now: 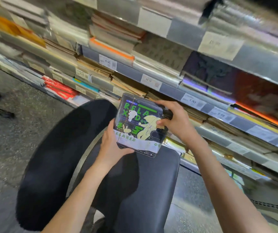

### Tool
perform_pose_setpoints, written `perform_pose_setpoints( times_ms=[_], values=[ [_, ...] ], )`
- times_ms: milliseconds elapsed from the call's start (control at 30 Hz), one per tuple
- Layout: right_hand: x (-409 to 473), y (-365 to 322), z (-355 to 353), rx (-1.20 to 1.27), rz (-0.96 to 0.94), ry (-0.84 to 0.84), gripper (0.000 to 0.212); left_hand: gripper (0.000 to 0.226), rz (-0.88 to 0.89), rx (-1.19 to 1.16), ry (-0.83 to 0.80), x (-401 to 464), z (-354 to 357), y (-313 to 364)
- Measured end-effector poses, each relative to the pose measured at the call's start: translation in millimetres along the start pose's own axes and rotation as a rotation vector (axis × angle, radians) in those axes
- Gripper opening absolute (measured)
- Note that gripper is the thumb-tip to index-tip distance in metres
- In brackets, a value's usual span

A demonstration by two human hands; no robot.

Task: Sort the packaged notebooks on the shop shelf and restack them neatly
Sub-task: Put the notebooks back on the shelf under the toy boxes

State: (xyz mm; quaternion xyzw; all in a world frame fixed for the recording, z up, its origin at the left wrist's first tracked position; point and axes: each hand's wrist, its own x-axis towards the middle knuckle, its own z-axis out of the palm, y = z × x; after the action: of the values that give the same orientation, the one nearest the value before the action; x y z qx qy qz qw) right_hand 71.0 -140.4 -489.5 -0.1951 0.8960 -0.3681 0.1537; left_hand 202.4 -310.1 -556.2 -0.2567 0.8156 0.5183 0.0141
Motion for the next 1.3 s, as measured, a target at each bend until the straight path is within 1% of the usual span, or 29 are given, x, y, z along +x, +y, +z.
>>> perform_pose_setpoints(
  times_ms=[100,200,333,500,633,800,967,1033,1100,1167,1300],
  values=[
    [-1,-32,-48,0.004,-0.055,0.065,0.063,0.121,0.148,-0.057,-0.001,0,-15,50],
    [-4,-64,-94,-0.026,-0.146,0.16,0.062,0.108,0.243,-0.158,0.032,-8,-30,103],
    [-18,-106,-154,-0.038,-0.205,0.237,0.057,0.114,0.327,-0.151,0.08,-16,-49,157],
    [-33,-150,-211,-0.083,-0.288,0.357,0.055,0.119,0.438,-0.118,0.052,-26,-72,222],
    [-45,-188,-256,-0.074,-0.34,0.419,0.052,0.118,0.511,-0.121,0.08,-39,-89,271],
    [-53,-226,-299,-0.162,-0.411,0.463,0.051,0.121,0.544,-0.121,0.116,-45,-104,322],
    [-56,-265,-348,-0.177,-0.446,0.49,0.051,0.12,0.621,-0.201,0.135,-46,-123,377],
    [-54,-280,-368,-0.22,-0.483,0.539,0.051,0.12,0.647,-0.204,0.144,-46,-131,399],
    [-51,-294,-386,-0.235,-0.528,0.633,0.051,0.122,0.682,-0.199,0.161,-45,-139,421],
    [-46,-305,-404,-0.192,-0.557,0.705,0.049,0.122,0.685,-0.213,0.161,-43,-146,443],
    [-34,-320,-431,-0.086,-0.528,0.757,0.042,0.122,0.746,-0.211,0.153,-32,-157,477]
  ],
)
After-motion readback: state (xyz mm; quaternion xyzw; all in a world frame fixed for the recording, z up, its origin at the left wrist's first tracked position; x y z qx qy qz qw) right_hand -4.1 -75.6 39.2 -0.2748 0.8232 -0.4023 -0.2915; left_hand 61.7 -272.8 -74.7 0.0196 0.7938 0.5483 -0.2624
